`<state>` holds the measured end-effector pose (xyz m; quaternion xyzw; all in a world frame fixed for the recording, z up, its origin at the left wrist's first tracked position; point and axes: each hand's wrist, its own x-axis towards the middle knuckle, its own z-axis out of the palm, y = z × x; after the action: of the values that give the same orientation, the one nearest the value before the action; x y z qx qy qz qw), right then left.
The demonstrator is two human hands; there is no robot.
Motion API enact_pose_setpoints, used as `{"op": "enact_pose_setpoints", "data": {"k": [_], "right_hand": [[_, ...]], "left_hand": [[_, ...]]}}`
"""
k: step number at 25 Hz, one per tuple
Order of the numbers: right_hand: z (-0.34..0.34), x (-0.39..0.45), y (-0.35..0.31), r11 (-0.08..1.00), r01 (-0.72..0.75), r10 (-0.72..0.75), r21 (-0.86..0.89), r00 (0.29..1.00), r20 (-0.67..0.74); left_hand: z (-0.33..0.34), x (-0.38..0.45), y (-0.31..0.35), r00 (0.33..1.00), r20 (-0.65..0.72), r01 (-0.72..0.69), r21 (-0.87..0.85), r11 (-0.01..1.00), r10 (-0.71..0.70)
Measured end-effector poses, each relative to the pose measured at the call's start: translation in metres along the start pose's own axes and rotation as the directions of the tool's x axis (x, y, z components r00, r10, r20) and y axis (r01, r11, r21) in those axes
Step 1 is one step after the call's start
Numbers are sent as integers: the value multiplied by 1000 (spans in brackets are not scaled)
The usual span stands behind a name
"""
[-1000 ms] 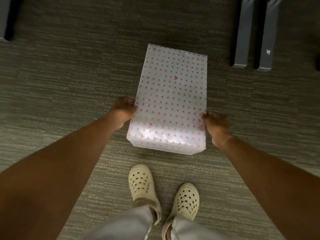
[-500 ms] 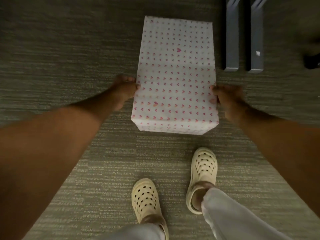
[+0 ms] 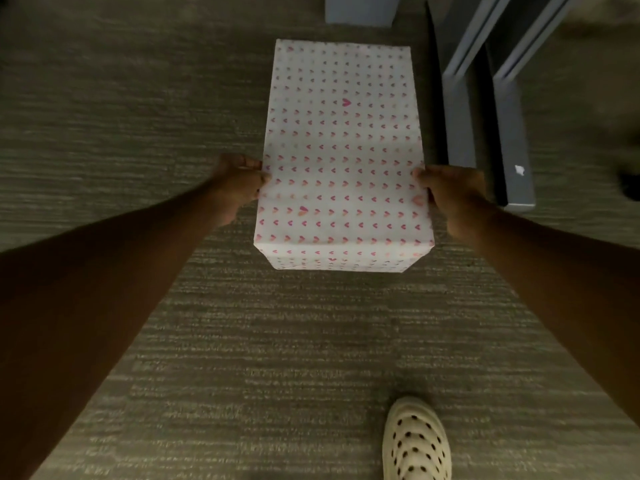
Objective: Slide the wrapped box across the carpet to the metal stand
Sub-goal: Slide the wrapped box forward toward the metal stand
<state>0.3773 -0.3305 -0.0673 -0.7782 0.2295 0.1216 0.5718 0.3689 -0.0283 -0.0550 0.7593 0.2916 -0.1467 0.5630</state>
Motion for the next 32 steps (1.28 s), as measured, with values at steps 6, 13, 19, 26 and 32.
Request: {"op": "enact_pose_setpoints", "data": {"k": [6, 13, 19, 26, 32], "right_hand": [[15, 52, -10, 1000, 16, -16, 9, 1000, -12], [26, 89, -23, 998, 47, -47, 28, 999, -20], [26, 116, -24, 999, 42, -41, 4, 998, -46], [28, 127, -17, 999, 45, -46, -30, 998, -45], [31, 116, -26, 979, 106, -123, -174, 988, -92]], "left_hand": [[6, 47, 14, 999, -49, -23, -26, 999, 22], [11, 87, 30, 997, -74, -36, 39, 999, 39], [16, 107, 37, 997, -61, -37, 53, 998, 40], [24, 110, 35, 995, -93, -11, 69, 998, 18], [28, 100, 42, 995, -85, -30, 224, 974, 50]]}}
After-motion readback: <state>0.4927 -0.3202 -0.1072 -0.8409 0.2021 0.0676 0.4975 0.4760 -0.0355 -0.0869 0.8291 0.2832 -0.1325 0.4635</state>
